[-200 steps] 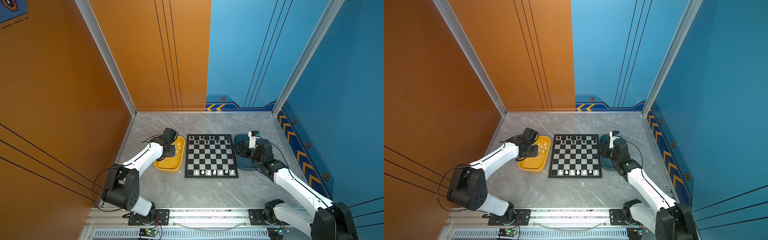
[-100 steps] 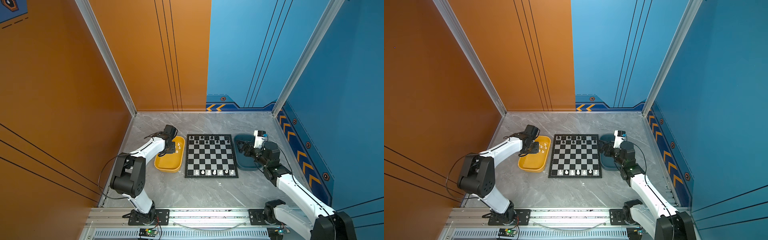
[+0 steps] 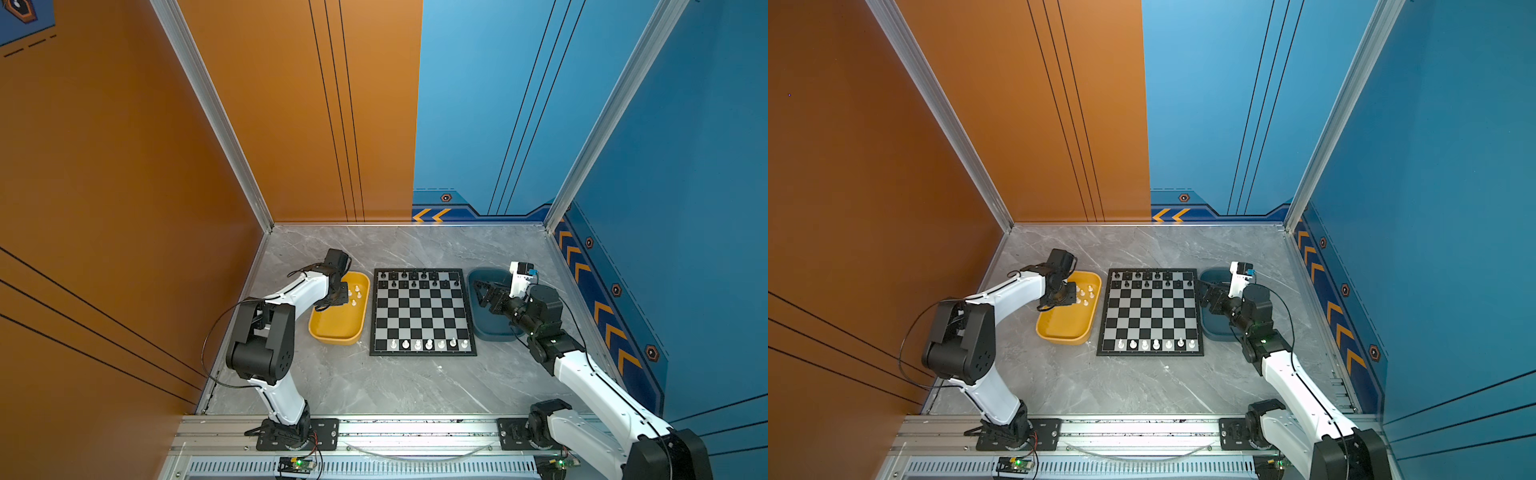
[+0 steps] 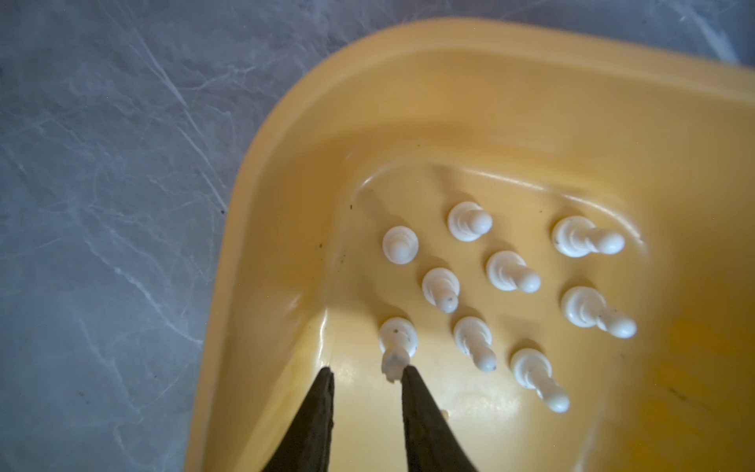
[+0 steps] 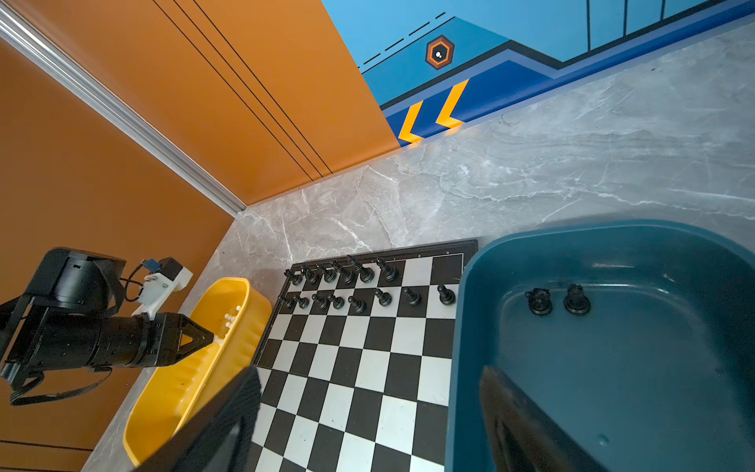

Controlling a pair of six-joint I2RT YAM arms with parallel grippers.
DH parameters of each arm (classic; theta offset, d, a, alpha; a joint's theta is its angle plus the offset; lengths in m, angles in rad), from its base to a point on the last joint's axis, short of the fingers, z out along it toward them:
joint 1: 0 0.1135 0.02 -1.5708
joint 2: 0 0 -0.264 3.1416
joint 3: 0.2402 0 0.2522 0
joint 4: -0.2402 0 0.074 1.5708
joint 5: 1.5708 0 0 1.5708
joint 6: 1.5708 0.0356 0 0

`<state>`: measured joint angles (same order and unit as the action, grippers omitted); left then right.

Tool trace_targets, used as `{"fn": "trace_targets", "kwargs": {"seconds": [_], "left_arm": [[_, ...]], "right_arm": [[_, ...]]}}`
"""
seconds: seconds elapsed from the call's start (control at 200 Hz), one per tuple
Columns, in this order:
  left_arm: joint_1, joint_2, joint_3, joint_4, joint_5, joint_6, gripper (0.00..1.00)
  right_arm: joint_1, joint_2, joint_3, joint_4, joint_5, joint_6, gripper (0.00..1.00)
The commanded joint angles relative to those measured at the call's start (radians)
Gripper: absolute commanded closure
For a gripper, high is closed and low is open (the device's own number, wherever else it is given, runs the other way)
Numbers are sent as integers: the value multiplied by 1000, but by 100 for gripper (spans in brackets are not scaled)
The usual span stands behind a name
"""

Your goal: Set up the chess pieces on the board

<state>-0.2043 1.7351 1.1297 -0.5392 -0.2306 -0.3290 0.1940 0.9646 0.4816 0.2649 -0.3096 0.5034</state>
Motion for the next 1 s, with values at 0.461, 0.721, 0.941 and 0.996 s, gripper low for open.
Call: {"fn": "trace_targets", "kwargs": {"seconds": [0.461,0.721,0.941,0.996], "left_arm": [[9,42,41,14,66,7,75],[9,58,45,13,62,7,81],[9,63,47,13,61,8,88],[8,64,47,13,60,8,90]], "right_arm": [[-11,-24,-11,6,-14,11,15],[-16,-32,-15,-2,-11,7,15],[-17,-33,-15,-5,-9,9,15],[-19,-33,-16,-4,-10,9,15]]}}
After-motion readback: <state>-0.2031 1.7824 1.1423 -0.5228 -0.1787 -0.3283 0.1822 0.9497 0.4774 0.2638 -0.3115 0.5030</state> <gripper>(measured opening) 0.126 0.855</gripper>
